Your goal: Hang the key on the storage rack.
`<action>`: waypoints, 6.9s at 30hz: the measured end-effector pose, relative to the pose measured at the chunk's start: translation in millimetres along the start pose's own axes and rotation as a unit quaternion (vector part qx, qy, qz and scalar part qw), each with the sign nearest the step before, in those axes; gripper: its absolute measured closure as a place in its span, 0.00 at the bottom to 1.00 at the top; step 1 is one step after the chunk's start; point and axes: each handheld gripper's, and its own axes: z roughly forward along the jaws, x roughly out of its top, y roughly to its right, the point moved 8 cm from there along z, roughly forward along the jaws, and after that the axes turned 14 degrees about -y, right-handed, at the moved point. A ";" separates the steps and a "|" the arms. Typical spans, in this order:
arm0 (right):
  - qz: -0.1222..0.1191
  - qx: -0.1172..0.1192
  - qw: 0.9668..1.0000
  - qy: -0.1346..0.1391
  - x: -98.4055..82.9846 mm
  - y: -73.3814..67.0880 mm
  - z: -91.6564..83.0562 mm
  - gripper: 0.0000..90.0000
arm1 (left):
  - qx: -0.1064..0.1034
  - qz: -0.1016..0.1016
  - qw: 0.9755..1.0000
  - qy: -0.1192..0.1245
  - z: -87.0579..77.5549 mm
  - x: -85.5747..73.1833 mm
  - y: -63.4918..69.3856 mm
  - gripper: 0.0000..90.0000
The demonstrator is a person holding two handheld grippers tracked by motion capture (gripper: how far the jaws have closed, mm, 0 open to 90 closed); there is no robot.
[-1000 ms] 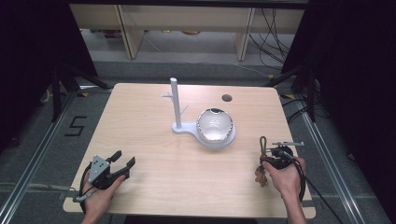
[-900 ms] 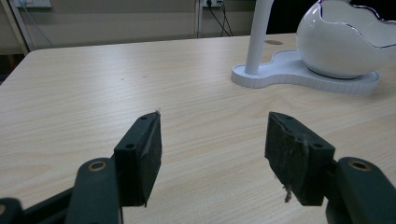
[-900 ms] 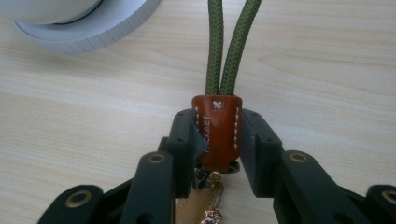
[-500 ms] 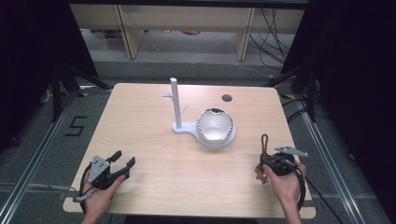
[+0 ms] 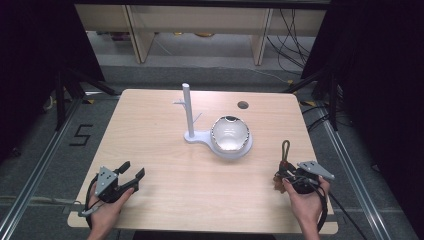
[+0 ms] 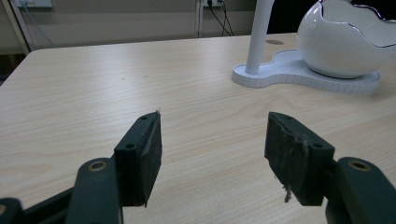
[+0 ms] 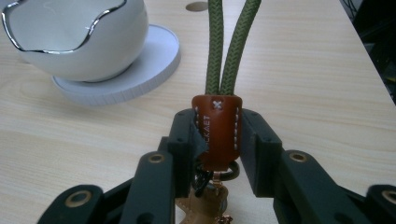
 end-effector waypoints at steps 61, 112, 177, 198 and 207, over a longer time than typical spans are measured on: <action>-0.071 0.063 0.988 0.119 28.6 -75.4 -30.7 0.76 | 0.000 -0.004 1.000 0.001 0.1 0.1 -0.5 0.39; -0.129 0.131 0.976 0.119 37.6 -151.9 -12.6 0.76 | 0.003 -0.011 1.000 0.003 -0.4 0.1 -2.3 0.38; -0.173 0.161 0.965 0.113 34.2 -212.3 2.2 0.76 | -0.278 0.009 0.961 0.003 25.0 116.8 169.1 0.75; -0.171 0.167 0.964 0.113 33.8 -216.4 1.4 0.76 | -0.288 -0.006 0.958 0.001 30.6 122.9 173.6 0.92; -0.175 0.171 0.964 0.107 34.7 -218.3 1.7 0.71 | -0.270 0.019 0.963 0.005 26.5 123.2 173.3 0.93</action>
